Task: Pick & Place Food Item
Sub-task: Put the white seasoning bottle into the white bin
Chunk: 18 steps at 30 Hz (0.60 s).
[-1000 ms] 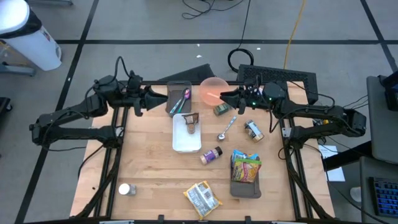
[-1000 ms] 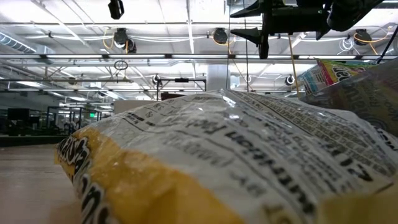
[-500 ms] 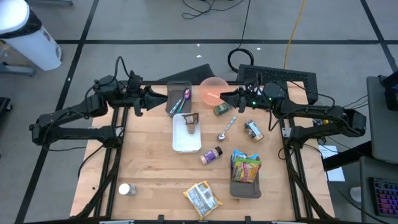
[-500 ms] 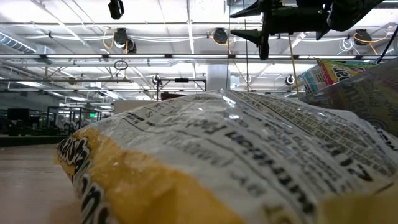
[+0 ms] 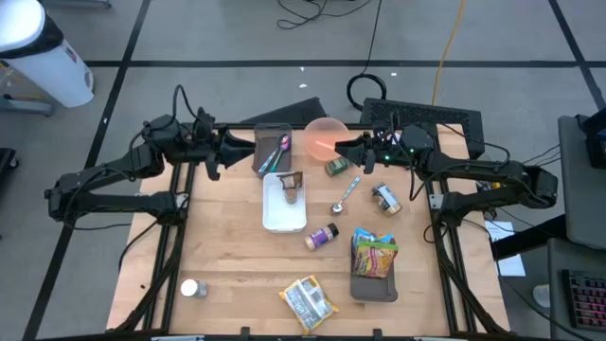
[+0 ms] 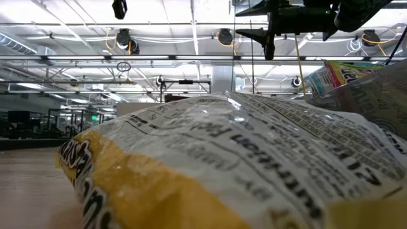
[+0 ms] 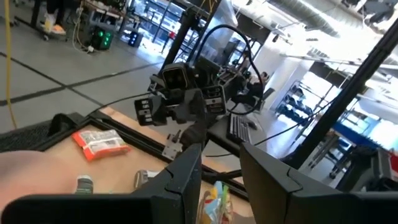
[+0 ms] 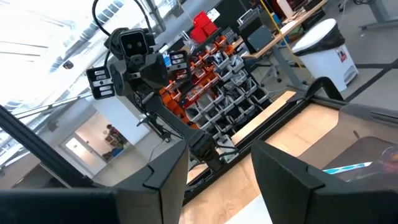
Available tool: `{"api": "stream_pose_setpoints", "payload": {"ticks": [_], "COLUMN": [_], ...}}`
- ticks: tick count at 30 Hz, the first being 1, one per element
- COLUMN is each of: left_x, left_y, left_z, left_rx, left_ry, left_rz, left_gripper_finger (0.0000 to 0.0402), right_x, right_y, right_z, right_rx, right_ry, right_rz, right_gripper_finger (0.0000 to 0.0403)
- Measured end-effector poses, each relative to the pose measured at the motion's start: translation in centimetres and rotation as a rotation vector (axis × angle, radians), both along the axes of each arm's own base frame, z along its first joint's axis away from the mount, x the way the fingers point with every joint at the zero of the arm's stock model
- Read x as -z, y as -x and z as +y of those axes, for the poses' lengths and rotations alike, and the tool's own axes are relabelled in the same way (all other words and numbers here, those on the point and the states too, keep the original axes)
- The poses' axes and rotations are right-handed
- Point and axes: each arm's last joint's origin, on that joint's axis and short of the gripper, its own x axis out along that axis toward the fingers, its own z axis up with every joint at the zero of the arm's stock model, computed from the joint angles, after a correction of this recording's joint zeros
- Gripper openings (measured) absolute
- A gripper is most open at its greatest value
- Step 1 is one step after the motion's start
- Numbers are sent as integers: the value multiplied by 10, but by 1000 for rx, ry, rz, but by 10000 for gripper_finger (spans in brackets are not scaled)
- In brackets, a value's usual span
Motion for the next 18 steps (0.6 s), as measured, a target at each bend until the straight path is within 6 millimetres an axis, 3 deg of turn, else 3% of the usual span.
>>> {"api": "stream_pose_setpoints", "payload": {"ticks": [14,18], "left_x": [-5,-5], "left_y": [0,0], "left_z": [0,-1], "left_rx": [1,19], "left_ry": [19,108], "left_rz": [-52,-52], "left_gripper_finger": [118,118], "right_x": [2,4], "right_y": [-1,-1], "right_z": [1,1], "right_rx": [-6,-4], "right_ry": [-10,5], "right_rz": [18,45], "right_gripper_finger": [169,169]}}
